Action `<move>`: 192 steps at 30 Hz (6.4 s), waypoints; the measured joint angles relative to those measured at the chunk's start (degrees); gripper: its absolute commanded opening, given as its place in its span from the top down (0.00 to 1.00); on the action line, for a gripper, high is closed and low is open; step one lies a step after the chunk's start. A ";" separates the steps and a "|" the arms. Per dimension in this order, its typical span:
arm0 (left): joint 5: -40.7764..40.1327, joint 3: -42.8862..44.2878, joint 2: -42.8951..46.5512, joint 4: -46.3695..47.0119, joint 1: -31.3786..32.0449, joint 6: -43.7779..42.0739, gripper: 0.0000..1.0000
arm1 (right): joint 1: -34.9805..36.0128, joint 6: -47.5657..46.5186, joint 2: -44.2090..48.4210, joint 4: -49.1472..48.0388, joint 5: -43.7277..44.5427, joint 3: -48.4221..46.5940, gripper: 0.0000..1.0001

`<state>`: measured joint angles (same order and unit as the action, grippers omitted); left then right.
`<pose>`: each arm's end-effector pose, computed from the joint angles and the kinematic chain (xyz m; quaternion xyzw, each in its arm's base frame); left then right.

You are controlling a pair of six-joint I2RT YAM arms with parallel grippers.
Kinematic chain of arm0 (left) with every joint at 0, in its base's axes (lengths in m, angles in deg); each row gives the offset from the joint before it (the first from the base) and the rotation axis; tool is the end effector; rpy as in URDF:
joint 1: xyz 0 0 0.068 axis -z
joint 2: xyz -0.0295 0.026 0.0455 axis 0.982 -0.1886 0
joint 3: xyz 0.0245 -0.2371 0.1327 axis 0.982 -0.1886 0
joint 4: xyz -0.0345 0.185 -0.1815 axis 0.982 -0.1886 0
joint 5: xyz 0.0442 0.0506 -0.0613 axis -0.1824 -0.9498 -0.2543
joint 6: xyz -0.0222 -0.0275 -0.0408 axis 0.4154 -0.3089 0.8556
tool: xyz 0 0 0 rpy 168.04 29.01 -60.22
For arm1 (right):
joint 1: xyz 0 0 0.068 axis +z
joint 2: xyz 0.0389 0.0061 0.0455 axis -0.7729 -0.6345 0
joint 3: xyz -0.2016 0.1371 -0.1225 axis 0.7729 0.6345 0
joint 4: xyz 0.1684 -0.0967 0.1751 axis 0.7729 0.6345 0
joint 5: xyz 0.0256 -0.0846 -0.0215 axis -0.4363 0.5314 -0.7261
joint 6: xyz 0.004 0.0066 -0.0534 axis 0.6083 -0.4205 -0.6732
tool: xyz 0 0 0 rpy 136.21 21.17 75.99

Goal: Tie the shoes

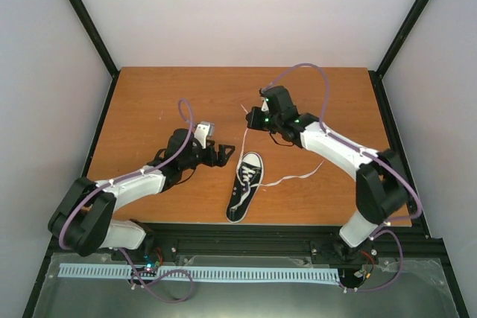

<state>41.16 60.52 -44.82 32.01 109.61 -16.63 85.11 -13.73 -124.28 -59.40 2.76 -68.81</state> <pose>0.2248 -0.1419 0.1909 0.1122 0.8441 -0.3222 0.4137 0.3116 0.2209 0.2559 -0.0204 0.9021 0.3036 0.3061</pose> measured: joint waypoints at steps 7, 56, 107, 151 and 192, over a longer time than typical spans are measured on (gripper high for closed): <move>11.34 0.68 -6.82 5.53 1.36 0.09 0.02 | 0.02 1.01 9.31 -2.95 -0.74 7.04 0.97; 17.73 6.75 -15.28 6.05 8.44 4.44 0.99 | -2.38 2.99 19.23 5.49 17.09 21.97 0.16; 21.55 7.82 -16.35 3.45 8.44 0.61 0.97 | -9.40 -1.44 30.25 7.72 13.68 24.76 0.97; 23.61 13.97 -18.27 -7.85 8.48 -6.40 0.35 | -9.40 -7.37 27.12 3.13 -0.04 15.52 0.97; -26.49 7.56 -0.33 -9.27 1.92 1.11 0.00 | -0.68 -3.28 -15.12 10.84 16.06 -0.26 0.44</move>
<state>14.67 68.09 -45.15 22.75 111.53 -15.51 84.44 -17.01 -139.40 -48.56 18.82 -69.07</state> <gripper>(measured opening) 0.996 0.626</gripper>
